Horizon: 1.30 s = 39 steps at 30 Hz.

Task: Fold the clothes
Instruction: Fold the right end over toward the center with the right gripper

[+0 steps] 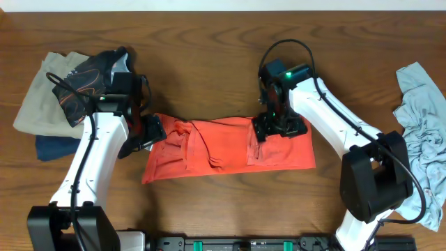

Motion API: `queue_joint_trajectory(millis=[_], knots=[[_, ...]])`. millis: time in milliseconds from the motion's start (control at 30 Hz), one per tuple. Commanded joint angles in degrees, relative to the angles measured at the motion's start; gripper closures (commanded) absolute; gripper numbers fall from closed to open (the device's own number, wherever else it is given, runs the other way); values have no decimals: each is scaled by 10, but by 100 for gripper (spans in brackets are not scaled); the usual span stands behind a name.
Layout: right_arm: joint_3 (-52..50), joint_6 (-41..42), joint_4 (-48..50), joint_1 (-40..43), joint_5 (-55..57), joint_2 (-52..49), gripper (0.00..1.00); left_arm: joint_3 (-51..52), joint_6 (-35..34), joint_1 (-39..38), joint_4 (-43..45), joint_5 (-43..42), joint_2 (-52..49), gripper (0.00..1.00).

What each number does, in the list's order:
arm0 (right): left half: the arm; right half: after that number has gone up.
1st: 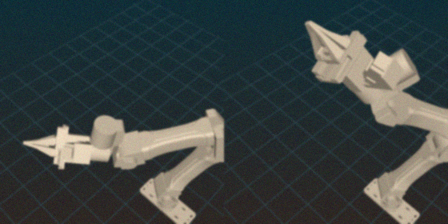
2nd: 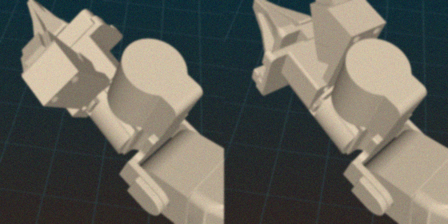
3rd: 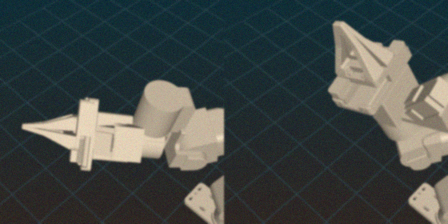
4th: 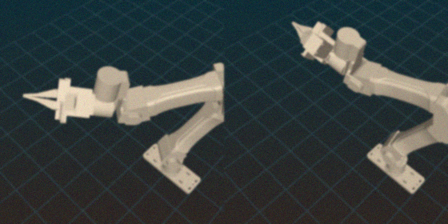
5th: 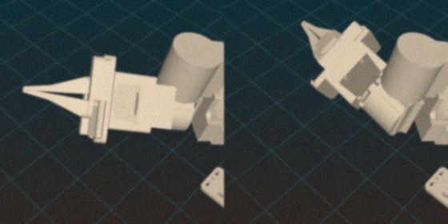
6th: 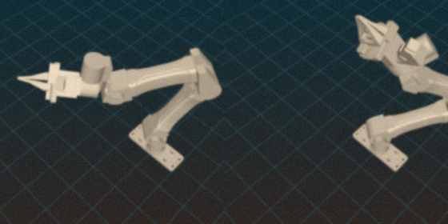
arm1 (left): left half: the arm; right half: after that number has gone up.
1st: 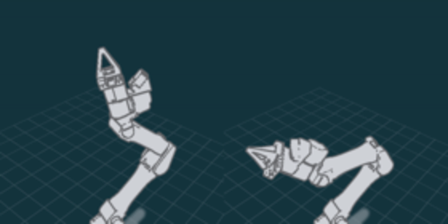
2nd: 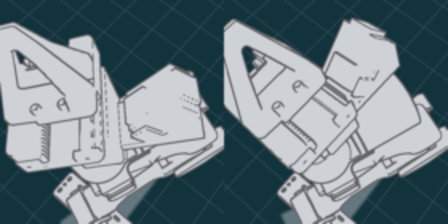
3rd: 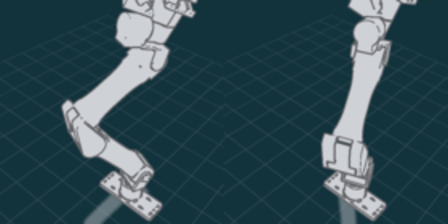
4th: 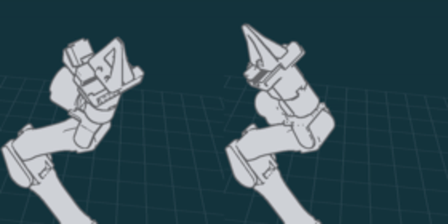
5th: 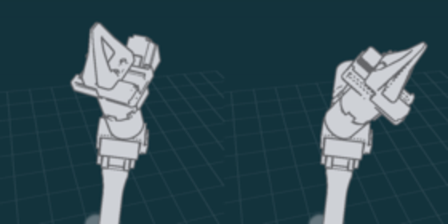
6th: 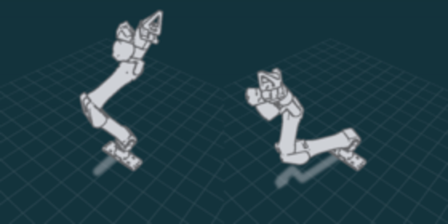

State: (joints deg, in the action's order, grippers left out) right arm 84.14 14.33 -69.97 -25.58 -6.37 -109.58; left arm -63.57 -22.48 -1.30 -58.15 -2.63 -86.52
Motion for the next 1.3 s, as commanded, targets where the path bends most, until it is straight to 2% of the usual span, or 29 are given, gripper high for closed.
queue_joint_trajectory(millis=[0, 67, 100, 567, 700, 767, 900, 967, 1000, 1100, 1200, 1267], knots=[[-2, 67, 18, 10, 89, 7, 26, -3, 4, -1, -3, 1, 0, 19], [-6, 70, 32, 11, 90, 6, 42, -3, 4, -1, -4, 1, 0, 19], [-8, 82, 38, 12, 90, 5, 43, -3, 4, -1, -5, 1, 0, 19], [-46, 93, 95, 14, 87, 5, 47, -3, 4, -1, -6, 1, 0, 19], [-64, 93, 133, 14, 87, 5, 52, -3, 4, -1, -6, 1, 0, 19], [-65, 92, 150, 14, 86, 5, 61, -3, 4, -1, -6, 1, 0, 19], [-65, 82, 205, 14, 55, 5, 85, -3, 4, -1, -8, 1, 0, 18], [-65, 45, 249, 14, 7, 5, 88, -3, 4, -1, -9, 1, 0, 19], [-64, 35, 263, 14, -13, 5, 88, -3, 4, -1, -10, 1, 0, 19], [-56, 32, 271, 14, -49, 6, 65, -3, 4, -1, -12, 1, 0, 19], [-51, 37, 243, 14, -50, 12, 50, -3, 4, -1, -14, 1, 0, 19], [-51, 48, 216, 14, -48, 21, 48, -3, 4, -1, -13, 1, 0, 19]])
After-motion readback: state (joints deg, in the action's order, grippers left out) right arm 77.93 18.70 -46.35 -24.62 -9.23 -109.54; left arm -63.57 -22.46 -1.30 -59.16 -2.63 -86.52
